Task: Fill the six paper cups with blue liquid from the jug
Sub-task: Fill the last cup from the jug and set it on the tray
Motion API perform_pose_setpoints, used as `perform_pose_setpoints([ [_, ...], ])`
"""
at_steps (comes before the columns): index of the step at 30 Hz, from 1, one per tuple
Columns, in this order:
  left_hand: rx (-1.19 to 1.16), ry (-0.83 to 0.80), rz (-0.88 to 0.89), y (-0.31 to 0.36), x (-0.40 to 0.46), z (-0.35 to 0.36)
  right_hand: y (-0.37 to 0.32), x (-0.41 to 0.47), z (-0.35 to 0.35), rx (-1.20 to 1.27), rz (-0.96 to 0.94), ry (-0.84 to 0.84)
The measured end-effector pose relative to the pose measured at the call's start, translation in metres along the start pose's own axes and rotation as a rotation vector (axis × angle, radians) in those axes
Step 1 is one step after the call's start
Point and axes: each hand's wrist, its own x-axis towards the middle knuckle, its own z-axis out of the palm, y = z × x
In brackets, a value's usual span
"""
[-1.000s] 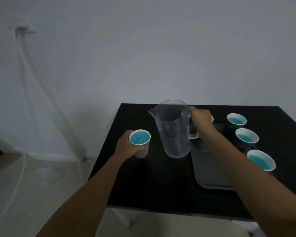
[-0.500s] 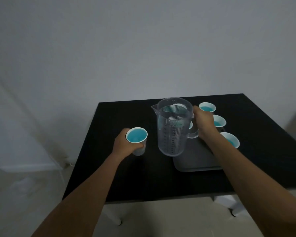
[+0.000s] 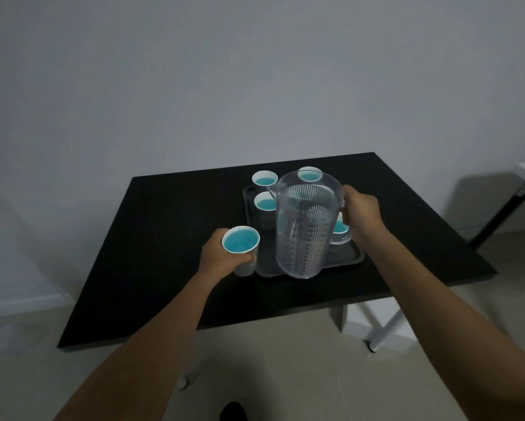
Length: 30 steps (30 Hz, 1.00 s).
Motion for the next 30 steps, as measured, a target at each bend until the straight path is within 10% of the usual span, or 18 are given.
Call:
perform_pose_setpoints([
  [30, 0.045, 0.124, -0.041, 0.042, 0.032, 0.098, 0.01, 0.068, -0.138, -0.027, -0.036, 0.368],
])
